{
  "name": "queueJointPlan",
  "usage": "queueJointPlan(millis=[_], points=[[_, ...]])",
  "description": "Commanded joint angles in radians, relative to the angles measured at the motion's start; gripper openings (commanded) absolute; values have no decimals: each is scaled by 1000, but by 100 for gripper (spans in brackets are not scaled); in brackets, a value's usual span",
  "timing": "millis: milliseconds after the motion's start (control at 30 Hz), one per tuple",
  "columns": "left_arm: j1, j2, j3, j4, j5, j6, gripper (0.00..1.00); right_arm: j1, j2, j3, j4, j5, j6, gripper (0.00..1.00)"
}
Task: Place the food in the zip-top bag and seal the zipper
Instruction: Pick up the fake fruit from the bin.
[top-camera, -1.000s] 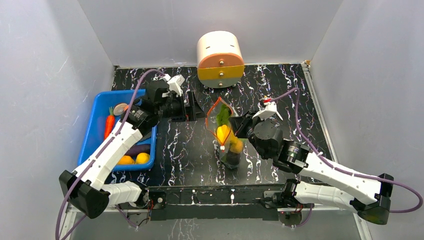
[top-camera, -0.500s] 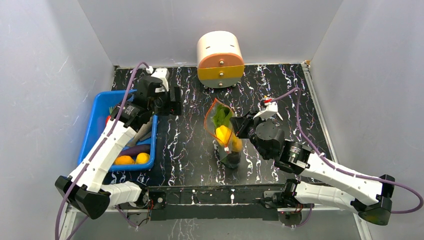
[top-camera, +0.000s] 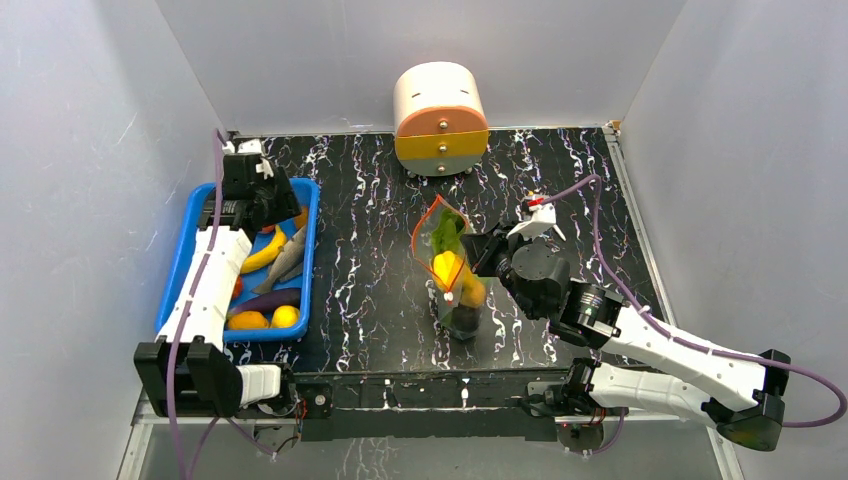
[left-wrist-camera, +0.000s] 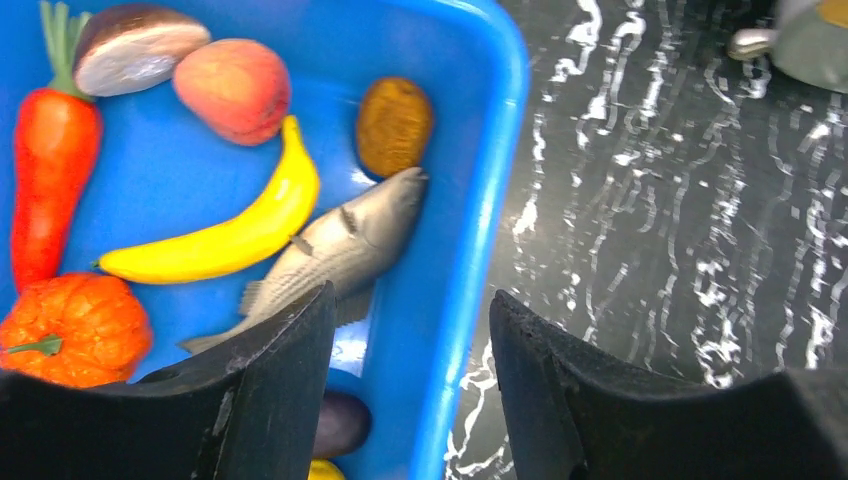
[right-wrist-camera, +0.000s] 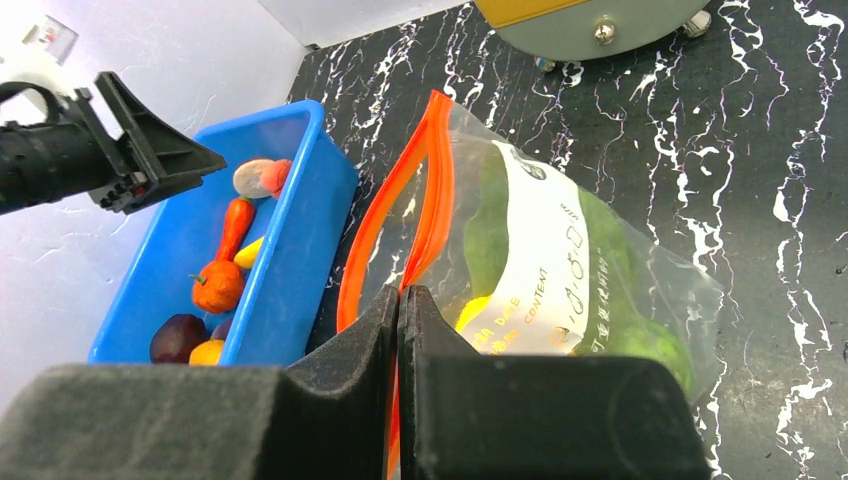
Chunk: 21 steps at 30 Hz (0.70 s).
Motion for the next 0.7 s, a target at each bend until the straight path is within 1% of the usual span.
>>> queueJointPlan(millis=[0, 67, 167, 267, 367, 533, 633, 667], points=[[44, 23, -55, 129, -145, 36, 56, 2, -24, -1, 72, 11, -13, 0], [83, 48, -77, 175, -162, 31, 57, 2, -16, 3, 71, 3, -15, 0], [122, 100, -82, 229, -97, 32, 57, 1, -12, 5, 71, -8, -11, 0], [139, 165, -49, 236, -67, 27, 56, 2, -19, 14, 58, -8, -11, 0], [166, 214, -44, 276, 11, 23, 53, 3, -25, 23, 37, 9, -15, 0], [174, 279, -57, 354, 167, 25, 50, 2, -17, 43, 26, 21, -19, 0], [175, 329, -69, 400, 218, 31, 51, 3, -3, 51, 26, 20, -14, 0], [178, 352, -66, 410, 239, 34, 52, 2, 3, 52, 27, 17, -10, 0]])
